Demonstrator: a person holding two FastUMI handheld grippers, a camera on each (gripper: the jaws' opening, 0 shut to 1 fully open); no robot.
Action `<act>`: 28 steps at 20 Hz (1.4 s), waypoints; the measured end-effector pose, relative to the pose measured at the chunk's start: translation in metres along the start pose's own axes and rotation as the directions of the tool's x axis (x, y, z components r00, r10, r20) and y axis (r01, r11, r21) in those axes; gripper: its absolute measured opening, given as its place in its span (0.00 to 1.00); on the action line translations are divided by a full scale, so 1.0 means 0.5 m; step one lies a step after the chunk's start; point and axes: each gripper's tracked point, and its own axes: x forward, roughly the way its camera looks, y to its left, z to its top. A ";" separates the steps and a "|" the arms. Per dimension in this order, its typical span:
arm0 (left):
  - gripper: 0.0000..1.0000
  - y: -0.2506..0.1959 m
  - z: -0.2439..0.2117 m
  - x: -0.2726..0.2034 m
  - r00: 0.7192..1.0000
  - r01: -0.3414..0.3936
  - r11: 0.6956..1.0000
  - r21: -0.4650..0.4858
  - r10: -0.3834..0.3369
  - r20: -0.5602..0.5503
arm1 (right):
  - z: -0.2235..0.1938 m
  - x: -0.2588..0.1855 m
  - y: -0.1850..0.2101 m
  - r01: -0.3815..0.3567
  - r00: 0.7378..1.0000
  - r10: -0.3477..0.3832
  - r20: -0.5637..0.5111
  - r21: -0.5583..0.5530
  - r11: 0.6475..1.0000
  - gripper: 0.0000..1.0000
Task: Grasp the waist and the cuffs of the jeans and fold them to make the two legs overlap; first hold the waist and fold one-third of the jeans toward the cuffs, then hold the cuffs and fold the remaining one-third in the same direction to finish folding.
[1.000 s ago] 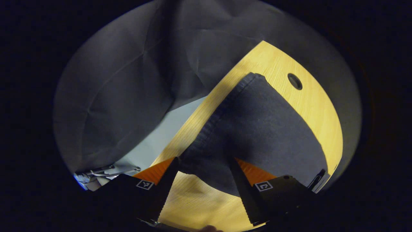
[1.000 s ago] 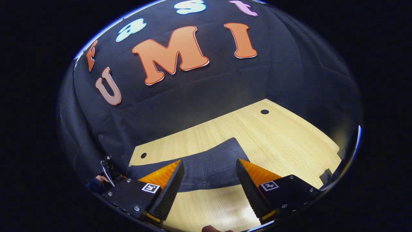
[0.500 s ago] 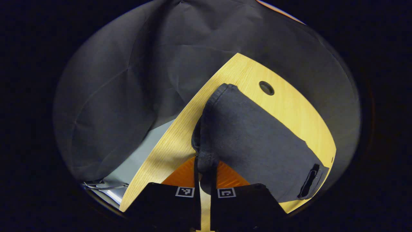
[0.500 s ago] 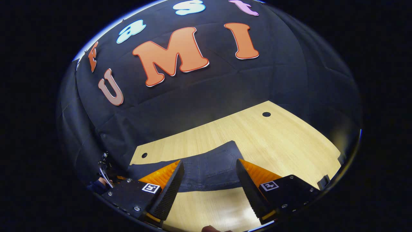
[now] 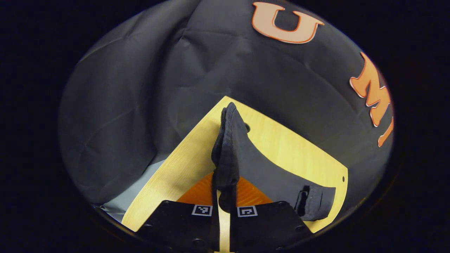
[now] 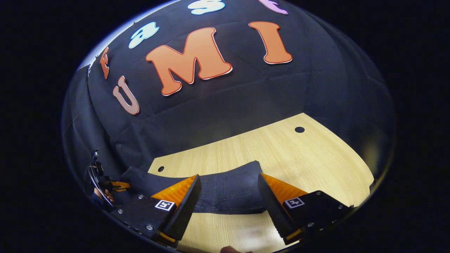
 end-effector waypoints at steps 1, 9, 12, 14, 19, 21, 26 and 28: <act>0.11 -0.002 0.028 -0.032 0.999 0.027 1.000 0.004 -0.027 0.019 | 0.002 0.001 -0.009 -0.003 1.000 0.003 -0.002 0.000 1.000 0.98; 0.11 -0.003 0.166 -0.267 0.976 0.192 0.980 0.057 -0.197 0.091 | 0.010 0.010 -0.038 -0.047 0.999 0.047 -0.009 0.026 0.999 0.98; 0.11 -0.028 0.135 -0.328 0.963 0.246 0.963 0.111 -0.256 0.090 | 0.019 0.012 -0.049 -0.050 0.999 0.050 -0.006 0.020 0.999 0.98; 0.11 -0.088 0.123 -0.362 0.952 0.280 0.949 0.146 -0.294 0.083 | 0.025 0.012 -0.062 -0.047 0.999 0.047 0.001 0.014 0.999 0.98; 0.11 -0.279 0.086 -0.372 0.930 0.345 0.911 0.227 -0.364 0.044 | 0.037 0.013 -0.103 -0.033 0.999 0.033 0.004 0.006 0.999 0.98; 0.11 -0.334 0.060 -0.378 0.923 0.367 0.896 0.249 -0.384 0.021 | 0.043 0.014 -0.118 -0.034 0.999 0.034 0.005 0.008 0.999 0.98; 0.11 -0.450 -0.019 -0.371 0.910 0.407 0.859 0.310 -0.411 -0.055 | 0.055 0.022 -0.156 -0.031 0.999 0.031 0.005 0.008 0.999 0.98; 0.11 -0.496 -0.061 -0.364 0.905 0.423 0.841 0.338 -0.414 -0.100 | 0.057 0.024 -0.170 -0.033 0.999 0.033 0.002 0.010 0.999 0.98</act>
